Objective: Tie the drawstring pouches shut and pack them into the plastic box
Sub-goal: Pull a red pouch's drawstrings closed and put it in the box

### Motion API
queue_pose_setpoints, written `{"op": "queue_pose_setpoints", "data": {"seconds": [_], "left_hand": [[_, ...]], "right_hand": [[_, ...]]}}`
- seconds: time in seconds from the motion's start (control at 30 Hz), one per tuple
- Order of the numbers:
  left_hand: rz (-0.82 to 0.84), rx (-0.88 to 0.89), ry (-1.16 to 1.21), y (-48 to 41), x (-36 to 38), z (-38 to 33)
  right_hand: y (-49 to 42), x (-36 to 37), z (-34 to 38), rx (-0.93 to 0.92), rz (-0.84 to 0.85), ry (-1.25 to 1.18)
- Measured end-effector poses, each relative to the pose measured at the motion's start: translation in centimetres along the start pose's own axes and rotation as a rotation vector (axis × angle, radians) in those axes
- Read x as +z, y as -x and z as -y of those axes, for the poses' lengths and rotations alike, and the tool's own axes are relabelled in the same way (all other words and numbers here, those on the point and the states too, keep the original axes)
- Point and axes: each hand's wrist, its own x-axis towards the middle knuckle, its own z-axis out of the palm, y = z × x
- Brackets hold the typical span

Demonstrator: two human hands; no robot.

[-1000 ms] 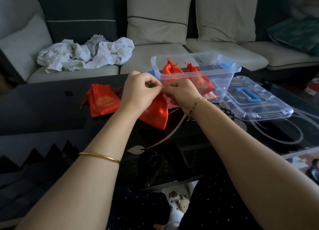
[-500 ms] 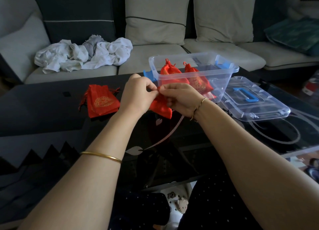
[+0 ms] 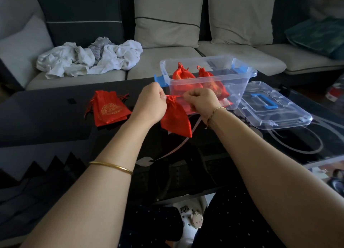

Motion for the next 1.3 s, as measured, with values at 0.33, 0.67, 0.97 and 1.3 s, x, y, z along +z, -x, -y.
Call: {"op": "queue_pose_setpoints", "data": {"seconds": [0.33, 0.67, 0.97, 1.3], "left_hand": [[-0.026, -0.261, 0.271, -1.0, 1.2, 0.5], [-0.051, -0.251, 0.595, -3.8, 0.3, -3.1], [-0.04, -0.112, 0.412, -10.3, 1.1, -6.8], [0.099, -0.006, 0.065, -12.4, 4.1, -5.6]], "right_hand": [[1.6, -2.1, -1.7, 0.042, 0.309, 0.107], [0.9, -5.5, 1.5, -0.278, 0.008, 0.165], [-10.8, -10.4, 5.8, -0.275, -0.238, 0.098], [-14.6, -10.0, 4.3, 0.097, 0.225, 0.974]]}}
